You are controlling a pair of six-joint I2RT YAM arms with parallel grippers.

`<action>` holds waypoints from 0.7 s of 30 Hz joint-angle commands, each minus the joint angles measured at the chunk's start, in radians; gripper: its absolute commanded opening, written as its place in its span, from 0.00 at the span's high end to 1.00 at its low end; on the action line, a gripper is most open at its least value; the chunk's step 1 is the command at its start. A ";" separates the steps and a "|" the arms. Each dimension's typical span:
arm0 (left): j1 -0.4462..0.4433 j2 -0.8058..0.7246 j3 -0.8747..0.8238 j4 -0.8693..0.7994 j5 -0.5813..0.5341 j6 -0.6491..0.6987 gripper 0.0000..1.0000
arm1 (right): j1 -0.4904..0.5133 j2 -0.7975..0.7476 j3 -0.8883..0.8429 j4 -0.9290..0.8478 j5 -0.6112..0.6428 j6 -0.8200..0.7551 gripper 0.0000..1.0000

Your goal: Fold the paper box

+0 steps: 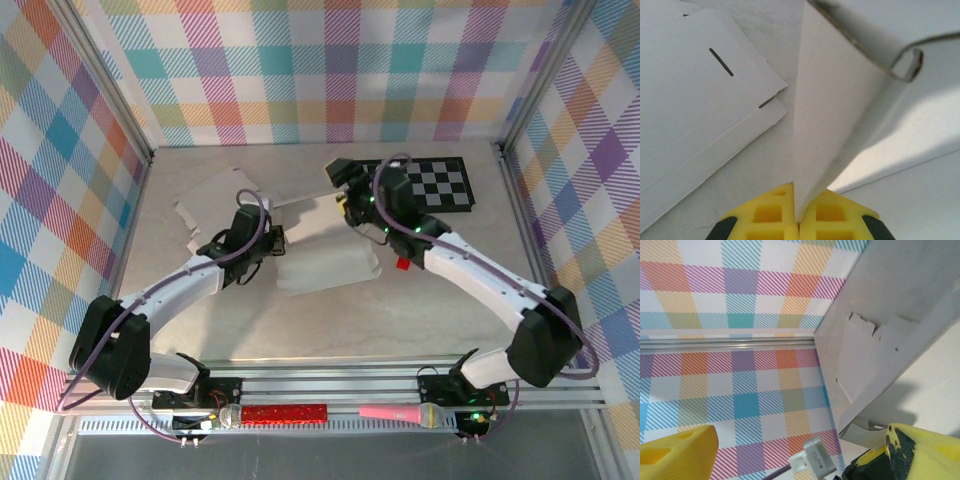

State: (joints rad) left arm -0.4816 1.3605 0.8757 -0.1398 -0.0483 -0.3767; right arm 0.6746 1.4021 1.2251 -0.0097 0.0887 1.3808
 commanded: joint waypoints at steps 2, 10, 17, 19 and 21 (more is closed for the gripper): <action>0.041 0.017 0.124 -0.266 0.150 0.037 1.00 | -0.045 -0.029 0.094 -0.356 -0.006 -0.184 0.15; 0.075 0.052 0.254 -0.462 0.217 0.054 1.00 | -0.191 -0.037 0.126 -0.446 -0.122 -0.359 0.18; 0.075 0.032 0.285 -0.547 0.185 0.082 1.00 | -0.240 -0.017 0.148 -0.524 -0.190 -0.496 0.19; 0.074 0.013 0.274 -0.547 0.175 0.091 1.00 | -0.246 0.005 0.158 -0.545 -0.229 -0.523 0.20; 0.073 -0.002 0.265 -0.547 0.162 0.100 1.00 | -0.250 0.028 0.181 -0.580 -0.254 -0.523 0.25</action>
State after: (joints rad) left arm -0.4198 1.4105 1.1378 -0.6506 0.1291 -0.3061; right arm 0.4316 1.4002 1.3632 -0.5217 -0.0982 0.9215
